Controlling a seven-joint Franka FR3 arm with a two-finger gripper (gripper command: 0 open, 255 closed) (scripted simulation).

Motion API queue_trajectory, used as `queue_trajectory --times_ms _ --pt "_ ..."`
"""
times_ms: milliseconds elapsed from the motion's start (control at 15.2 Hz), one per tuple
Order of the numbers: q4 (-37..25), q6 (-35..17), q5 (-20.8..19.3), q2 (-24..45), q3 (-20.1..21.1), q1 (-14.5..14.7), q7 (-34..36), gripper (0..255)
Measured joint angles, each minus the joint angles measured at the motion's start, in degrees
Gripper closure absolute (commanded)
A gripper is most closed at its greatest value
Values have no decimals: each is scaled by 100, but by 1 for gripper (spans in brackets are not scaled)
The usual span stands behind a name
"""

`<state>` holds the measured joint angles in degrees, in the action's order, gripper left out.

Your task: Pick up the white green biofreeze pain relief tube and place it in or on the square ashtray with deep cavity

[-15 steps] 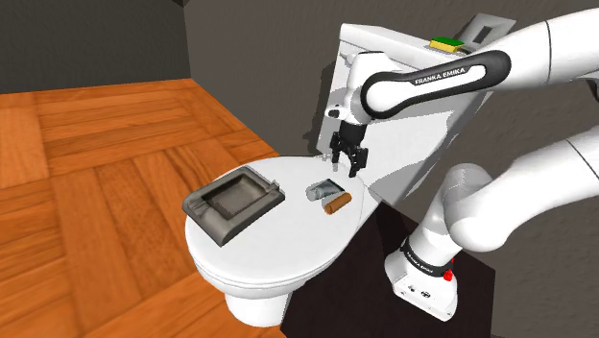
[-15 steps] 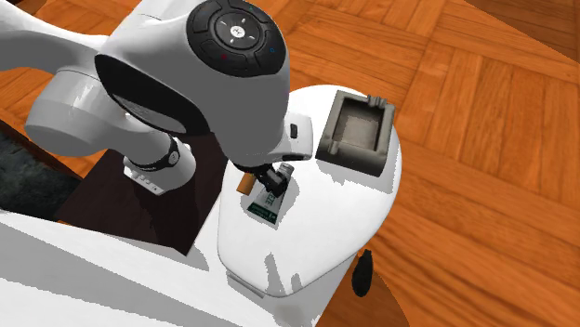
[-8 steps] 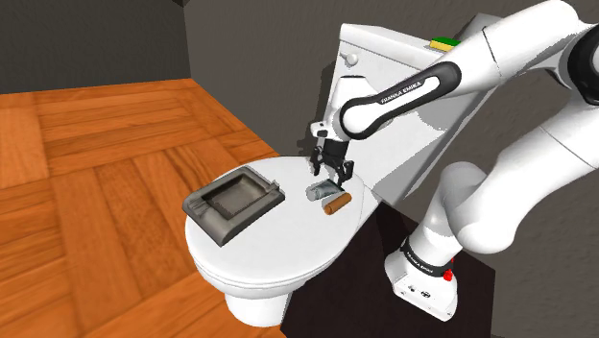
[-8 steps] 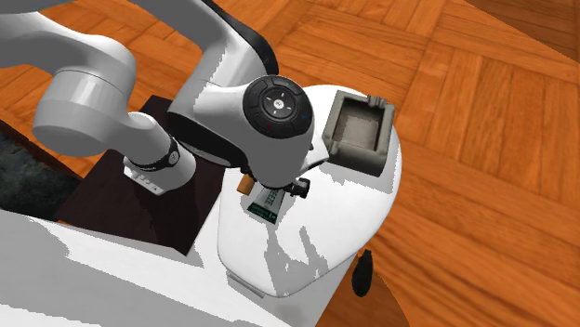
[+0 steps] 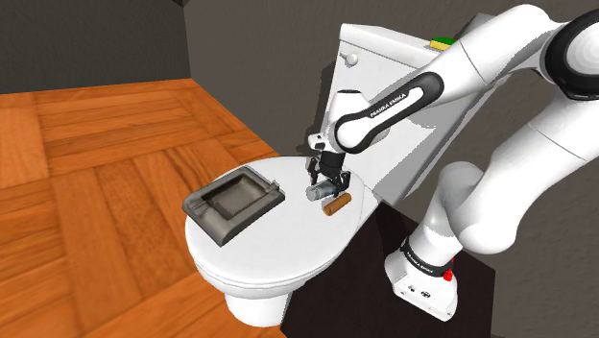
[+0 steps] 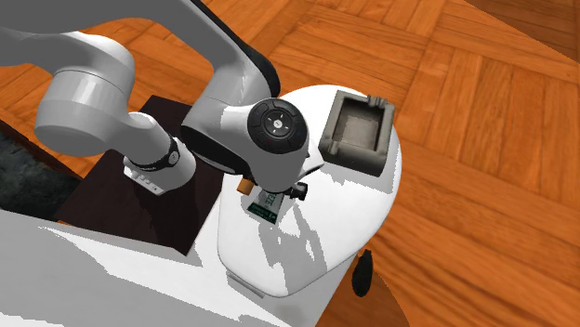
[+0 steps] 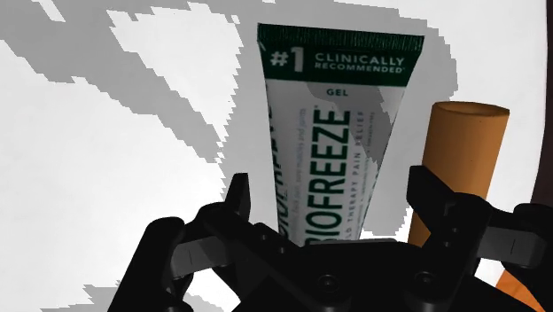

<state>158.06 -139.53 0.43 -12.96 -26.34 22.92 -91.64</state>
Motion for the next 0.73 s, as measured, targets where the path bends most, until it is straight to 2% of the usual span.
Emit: queue_trajectory --times_ms 330,396,726 --pt "6 -28 14 19 -2 8 -8 0" --pt "6 -28 14 19 -2 8 -8 255" --pt "7 -28 14 20 -2 8 -8 255"
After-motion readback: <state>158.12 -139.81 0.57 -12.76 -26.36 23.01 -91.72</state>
